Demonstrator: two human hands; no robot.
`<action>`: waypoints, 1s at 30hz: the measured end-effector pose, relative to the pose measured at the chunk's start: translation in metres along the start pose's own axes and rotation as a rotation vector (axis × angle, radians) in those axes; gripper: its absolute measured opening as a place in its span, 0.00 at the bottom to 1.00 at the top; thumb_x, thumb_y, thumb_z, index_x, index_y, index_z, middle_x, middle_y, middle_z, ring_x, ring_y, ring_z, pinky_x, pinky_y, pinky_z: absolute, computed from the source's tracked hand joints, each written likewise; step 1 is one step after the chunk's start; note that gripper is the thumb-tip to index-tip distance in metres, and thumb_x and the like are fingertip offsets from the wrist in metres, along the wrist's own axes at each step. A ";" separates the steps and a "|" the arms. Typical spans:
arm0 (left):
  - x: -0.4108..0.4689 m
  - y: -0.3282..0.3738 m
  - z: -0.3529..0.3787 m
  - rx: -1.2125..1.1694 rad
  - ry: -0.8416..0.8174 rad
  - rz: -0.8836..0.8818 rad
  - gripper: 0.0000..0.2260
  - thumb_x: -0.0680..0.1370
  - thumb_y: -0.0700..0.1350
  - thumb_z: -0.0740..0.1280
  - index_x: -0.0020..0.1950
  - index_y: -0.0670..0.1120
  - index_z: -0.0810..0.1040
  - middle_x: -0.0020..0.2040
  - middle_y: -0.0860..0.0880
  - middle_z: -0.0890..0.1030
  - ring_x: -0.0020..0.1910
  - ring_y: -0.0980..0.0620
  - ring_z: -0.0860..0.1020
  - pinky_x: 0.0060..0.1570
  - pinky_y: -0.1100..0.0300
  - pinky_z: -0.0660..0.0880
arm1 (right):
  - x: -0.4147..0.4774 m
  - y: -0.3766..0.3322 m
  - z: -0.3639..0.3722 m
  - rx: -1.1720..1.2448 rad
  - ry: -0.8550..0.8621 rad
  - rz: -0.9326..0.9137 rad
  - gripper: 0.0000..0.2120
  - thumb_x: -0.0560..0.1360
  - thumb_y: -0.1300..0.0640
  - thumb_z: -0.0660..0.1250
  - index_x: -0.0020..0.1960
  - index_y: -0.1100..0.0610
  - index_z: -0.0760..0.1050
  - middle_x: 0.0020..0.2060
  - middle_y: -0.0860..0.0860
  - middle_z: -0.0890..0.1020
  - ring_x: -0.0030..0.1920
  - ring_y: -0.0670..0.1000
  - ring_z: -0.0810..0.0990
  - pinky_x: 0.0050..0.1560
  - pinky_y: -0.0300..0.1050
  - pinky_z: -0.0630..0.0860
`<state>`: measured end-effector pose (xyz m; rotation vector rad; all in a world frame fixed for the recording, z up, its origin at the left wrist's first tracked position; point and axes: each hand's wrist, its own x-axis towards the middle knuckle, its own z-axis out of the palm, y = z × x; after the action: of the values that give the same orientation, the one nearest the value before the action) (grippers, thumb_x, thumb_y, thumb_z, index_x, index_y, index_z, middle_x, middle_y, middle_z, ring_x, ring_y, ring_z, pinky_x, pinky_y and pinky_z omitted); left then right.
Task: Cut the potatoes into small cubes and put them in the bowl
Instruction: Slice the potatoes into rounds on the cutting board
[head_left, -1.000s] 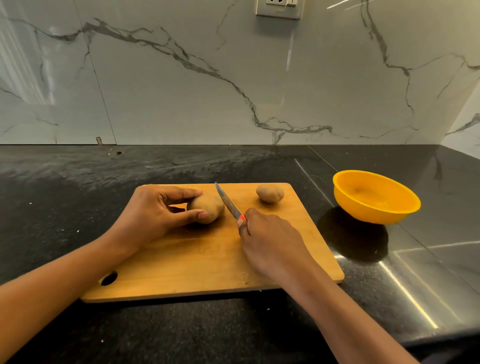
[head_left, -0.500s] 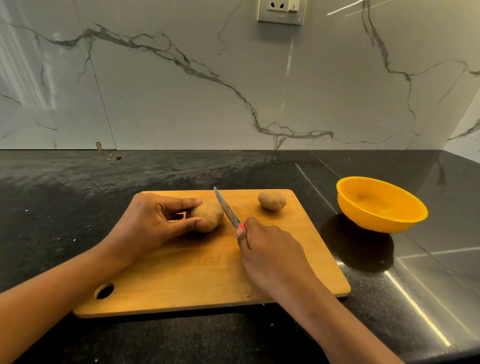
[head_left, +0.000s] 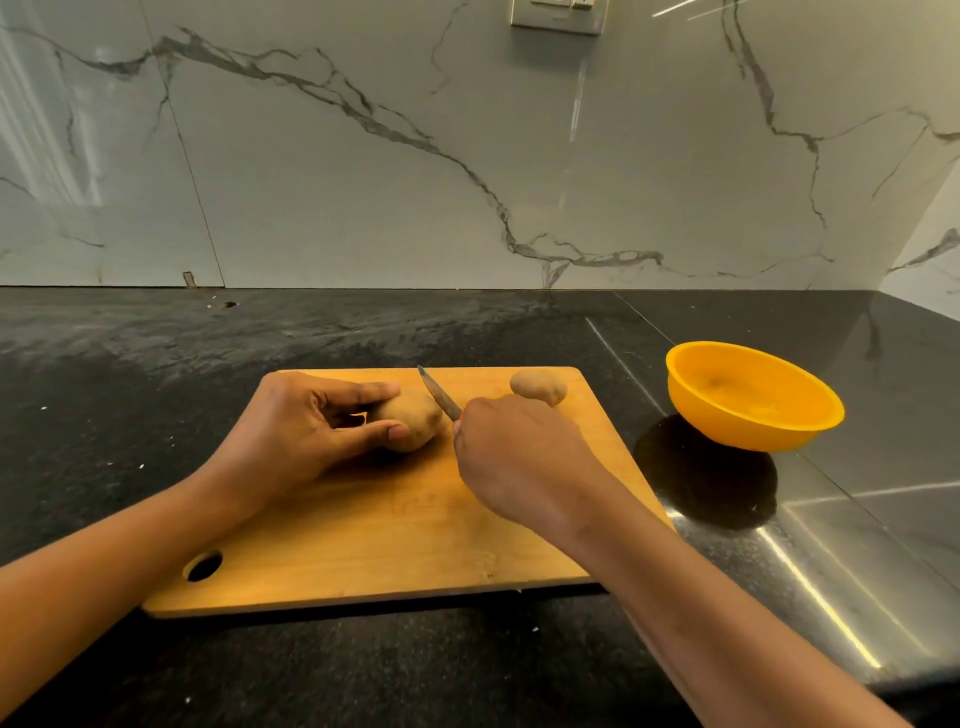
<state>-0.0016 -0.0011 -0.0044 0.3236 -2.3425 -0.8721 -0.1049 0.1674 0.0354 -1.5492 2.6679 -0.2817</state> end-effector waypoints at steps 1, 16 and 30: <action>0.000 0.000 0.001 -0.009 -0.003 -0.002 0.20 0.61 0.57 0.71 0.52 0.59 0.79 0.39 0.74 0.77 0.49 0.69 0.78 0.46 0.77 0.72 | -0.002 0.000 0.001 0.000 0.004 0.003 0.11 0.82 0.56 0.54 0.55 0.57 0.74 0.39 0.49 0.72 0.41 0.50 0.71 0.39 0.45 0.66; 0.000 -0.002 0.001 -0.008 0.011 -0.032 0.21 0.60 0.59 0.70 0.52 0.58 0.79 0.47 0.63 0.79 0.50 0.67 0.78 0.49 0.75 0.73 | 0.004 -0.018 0.004 -0.098 -0.096 0.015 0.11 0.80 0.59 0.54 0.58 0.57 0.73 0.55 0.54 0.78 0.54 0.55 0.76 0.44 0.47 0.69; 0.001 -0.006 -0.003 -0.123 -0.058 -0.096 0.23 0.60 0.55 0.74 0.55 0.56 0.79 0.53 0.59 0.80 0.53 0.63 0.79 0.51 0.70 0.75 | -0.041 0.006 0.013 -0.057 -0.101 0.045 0.11 0.82 0.53 0.52 0.57 0.55 0.71 0.41 0.49 0.73 0.41 0.50 0.70 0.34 0.43 0.64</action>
<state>-0.0002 -0.0073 -0.0058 0.3653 -2.3295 -1.0805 -0.0879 0.2043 0.0189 -1.4744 2.6509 -0.1232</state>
